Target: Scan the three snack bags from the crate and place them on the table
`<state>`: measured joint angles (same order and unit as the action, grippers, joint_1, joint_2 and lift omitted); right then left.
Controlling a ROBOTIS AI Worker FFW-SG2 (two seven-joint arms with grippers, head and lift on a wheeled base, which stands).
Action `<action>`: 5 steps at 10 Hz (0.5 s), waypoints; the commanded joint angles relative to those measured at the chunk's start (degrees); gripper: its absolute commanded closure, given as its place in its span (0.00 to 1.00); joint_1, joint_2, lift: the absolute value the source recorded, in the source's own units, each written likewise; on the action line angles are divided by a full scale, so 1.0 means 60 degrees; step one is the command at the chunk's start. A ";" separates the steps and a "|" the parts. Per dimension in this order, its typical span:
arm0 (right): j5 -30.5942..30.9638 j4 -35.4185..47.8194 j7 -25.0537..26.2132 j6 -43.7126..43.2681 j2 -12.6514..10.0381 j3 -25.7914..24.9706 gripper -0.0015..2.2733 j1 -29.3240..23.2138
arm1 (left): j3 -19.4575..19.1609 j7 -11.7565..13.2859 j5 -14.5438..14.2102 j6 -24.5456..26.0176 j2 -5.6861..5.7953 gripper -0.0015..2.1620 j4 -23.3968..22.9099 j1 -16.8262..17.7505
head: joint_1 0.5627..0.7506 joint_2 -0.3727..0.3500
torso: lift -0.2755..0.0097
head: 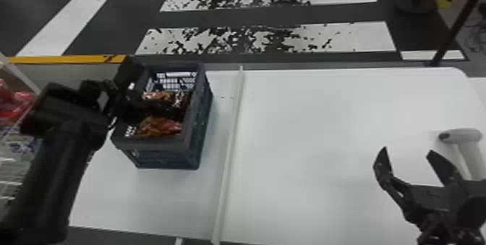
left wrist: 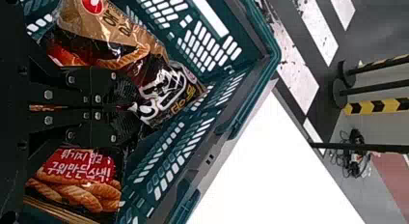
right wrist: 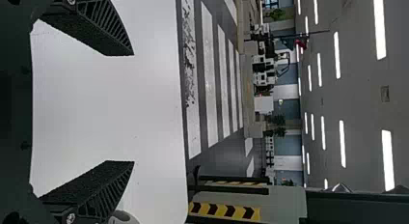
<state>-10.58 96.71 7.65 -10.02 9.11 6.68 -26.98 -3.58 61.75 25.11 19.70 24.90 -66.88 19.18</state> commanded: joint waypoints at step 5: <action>-0.0009 0.0054 0.0000 0.0023 0.0005 0.0000 0.04 -0.0074 | -0.1131 0.0285 -0.0463 0.0139 0.0039 0.99 -0.2023 -0.0912 | 0.70 0.76 | 0.75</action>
<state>-10.63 97.03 7.65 -9.88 9.14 6.68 -27.39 -9.49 63.44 22.53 20.43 25.22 -77.52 14.40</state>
